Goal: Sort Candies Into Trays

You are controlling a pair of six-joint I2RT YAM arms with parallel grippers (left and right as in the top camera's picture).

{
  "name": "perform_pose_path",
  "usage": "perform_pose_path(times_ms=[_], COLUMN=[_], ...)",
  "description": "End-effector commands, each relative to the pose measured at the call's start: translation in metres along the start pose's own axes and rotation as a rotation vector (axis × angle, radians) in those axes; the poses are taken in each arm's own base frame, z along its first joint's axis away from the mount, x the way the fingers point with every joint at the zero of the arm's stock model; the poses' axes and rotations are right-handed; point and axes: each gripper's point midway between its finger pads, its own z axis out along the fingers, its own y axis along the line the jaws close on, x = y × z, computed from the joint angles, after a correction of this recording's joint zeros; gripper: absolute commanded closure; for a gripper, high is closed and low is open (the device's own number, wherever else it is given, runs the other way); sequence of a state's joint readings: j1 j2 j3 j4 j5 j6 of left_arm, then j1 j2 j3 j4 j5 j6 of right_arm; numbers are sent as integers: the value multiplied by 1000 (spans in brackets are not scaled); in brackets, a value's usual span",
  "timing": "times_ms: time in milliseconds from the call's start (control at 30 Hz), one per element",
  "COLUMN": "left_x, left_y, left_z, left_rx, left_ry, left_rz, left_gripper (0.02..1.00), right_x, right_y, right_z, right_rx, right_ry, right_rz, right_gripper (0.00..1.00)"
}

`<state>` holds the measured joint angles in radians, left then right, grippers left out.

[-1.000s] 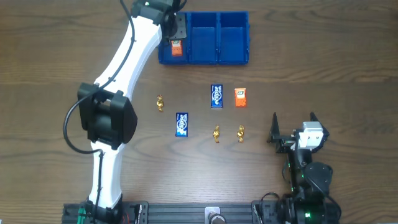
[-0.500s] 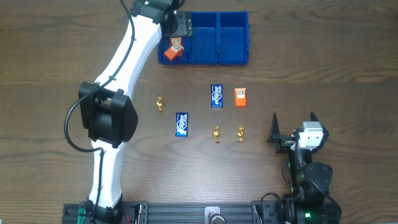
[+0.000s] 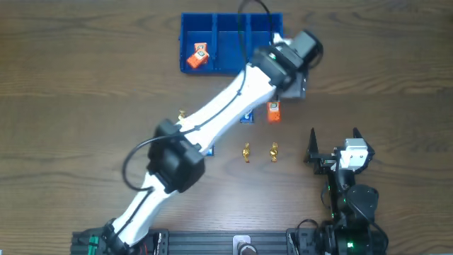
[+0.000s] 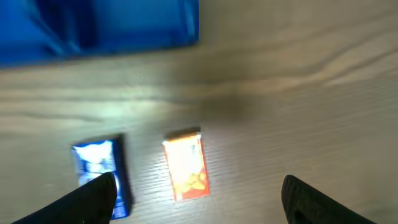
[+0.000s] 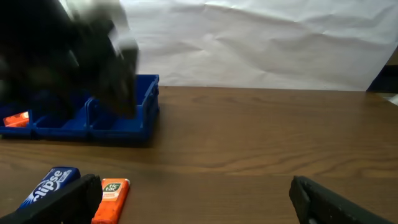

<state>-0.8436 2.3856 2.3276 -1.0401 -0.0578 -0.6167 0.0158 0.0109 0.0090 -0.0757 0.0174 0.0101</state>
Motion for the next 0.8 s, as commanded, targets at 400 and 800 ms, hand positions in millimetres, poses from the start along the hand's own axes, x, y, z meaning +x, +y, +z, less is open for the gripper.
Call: perform_pose_path(times_ms=[400, 800], left_x=[62, 46], left_y=[19, 19], left_z=[102, 93], left_rx=[-103, -90], left_ry=[225, 174], left_rz=[-108, -124], left_gripper=[305, 704], right_x=[1, 1], right_y=[-1, -1], right_z=[0, 0], right_rx=[2, 2], right_ry=[2, 2], right_rz=[-11, -11], right_gripper=[3, 3])
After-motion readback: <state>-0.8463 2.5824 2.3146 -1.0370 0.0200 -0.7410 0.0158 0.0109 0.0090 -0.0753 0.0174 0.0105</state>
